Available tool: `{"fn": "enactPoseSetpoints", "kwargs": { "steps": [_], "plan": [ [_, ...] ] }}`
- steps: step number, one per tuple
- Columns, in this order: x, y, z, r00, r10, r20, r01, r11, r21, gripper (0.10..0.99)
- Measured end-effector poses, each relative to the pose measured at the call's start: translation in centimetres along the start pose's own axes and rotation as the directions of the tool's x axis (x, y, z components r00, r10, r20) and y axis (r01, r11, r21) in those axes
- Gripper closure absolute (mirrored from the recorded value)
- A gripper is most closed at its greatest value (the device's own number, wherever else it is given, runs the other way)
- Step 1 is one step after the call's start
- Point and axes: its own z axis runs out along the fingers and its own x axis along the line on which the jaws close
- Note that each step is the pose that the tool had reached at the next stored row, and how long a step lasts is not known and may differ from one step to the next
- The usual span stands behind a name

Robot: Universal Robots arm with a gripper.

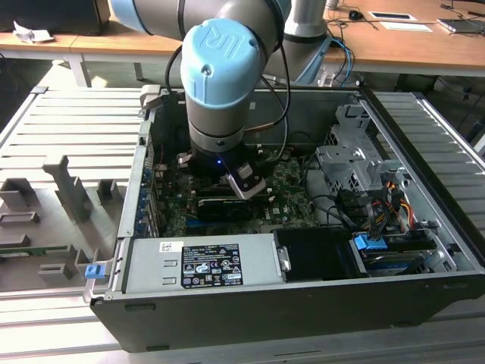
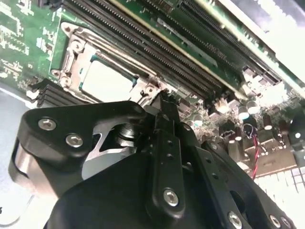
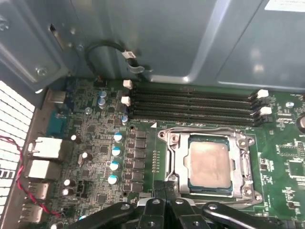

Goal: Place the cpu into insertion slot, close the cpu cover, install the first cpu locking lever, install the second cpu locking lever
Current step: 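Install the second cpu locking lever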

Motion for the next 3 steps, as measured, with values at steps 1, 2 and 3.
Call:
{"fn": "enactPoseSetpoints", "kwargs": {
  "steps": [1,2,3],
  "plan": [
    [0.00,0.05,-0.13,1.0000,0.000,0.0000,0.000,1.0000,0.000,0.980],
    [-0.01,0.15,-0.38,1.0000,0.000,-0.0001,0.000,1.0000,0.000,0.980],
    [-0.01,0.19,-0.47,1.0000,0.000,0.0001,0.000,1.0000,0.000,0.980]
  ]
}}
